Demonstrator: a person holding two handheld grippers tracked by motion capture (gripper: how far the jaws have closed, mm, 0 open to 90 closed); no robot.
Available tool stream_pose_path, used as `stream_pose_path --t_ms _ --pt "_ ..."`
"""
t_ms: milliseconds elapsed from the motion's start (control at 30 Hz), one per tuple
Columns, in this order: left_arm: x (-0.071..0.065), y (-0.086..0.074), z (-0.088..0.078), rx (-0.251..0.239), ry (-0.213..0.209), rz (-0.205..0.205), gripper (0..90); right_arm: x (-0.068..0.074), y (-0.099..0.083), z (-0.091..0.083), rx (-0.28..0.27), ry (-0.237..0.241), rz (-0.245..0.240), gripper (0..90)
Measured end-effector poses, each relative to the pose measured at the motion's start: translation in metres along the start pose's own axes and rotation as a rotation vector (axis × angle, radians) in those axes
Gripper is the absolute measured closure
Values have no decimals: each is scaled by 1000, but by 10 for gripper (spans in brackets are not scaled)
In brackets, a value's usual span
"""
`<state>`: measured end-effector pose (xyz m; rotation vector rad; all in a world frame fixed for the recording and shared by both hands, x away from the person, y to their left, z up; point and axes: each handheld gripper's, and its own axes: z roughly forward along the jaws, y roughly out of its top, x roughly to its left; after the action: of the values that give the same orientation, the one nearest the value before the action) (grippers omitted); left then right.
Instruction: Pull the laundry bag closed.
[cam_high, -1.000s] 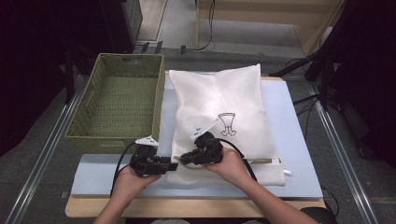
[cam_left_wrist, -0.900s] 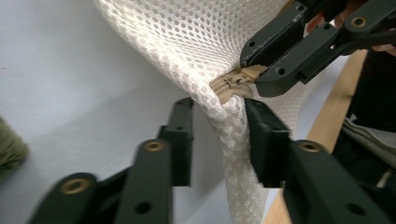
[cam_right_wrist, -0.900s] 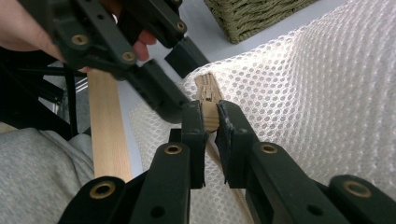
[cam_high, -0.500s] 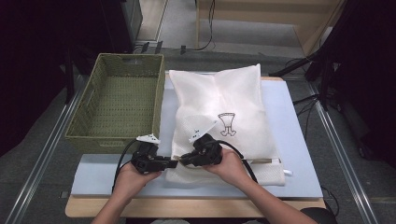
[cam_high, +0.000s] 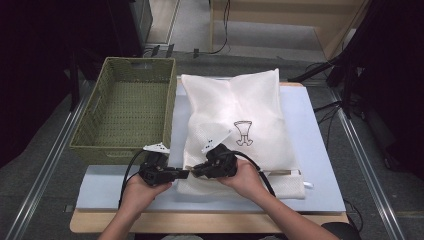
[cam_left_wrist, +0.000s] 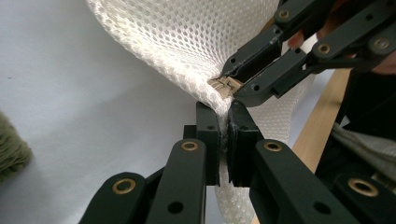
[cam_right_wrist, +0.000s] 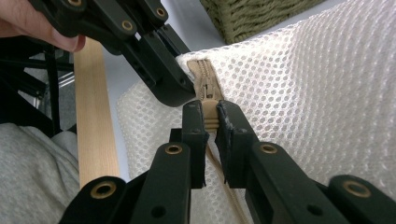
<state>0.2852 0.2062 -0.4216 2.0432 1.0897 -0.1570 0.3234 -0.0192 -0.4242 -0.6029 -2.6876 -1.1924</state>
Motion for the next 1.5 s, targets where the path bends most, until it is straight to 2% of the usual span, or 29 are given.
stream_pose_path --t_ms 267,433,533,700,833,1133,1367,1500 --pt "3 -1 -8 -42 -4 -37 865 1 -1 -3 -9 -15 -8 828" --pt "1 -2 -6 -20 15 -11 863 3 -3 -4 6 -19 -39 827" --pt "2 -2 -8 -31 9 -25 863 4 -5 -7 19 -29 -59 827" --pt "0 -2 -6 -22 21 -19 862 4 -7 -8 28 -25 -54 827" --pt "2 -3 -9 -37 18 -37 863 2 -10 -9 39 -26 -53 827" --pt "-3 -2 -7 -28 54 3 862 -1 -20 -19 67 -22 -46 826" --pt "-4 -2 -7 -32 57 -7 862 -3 -19 -18 67 -20 -43 825" --pt "-6 -2 -7 -33 67 7 862 -3 -19 -19 66 -18 -44 825"
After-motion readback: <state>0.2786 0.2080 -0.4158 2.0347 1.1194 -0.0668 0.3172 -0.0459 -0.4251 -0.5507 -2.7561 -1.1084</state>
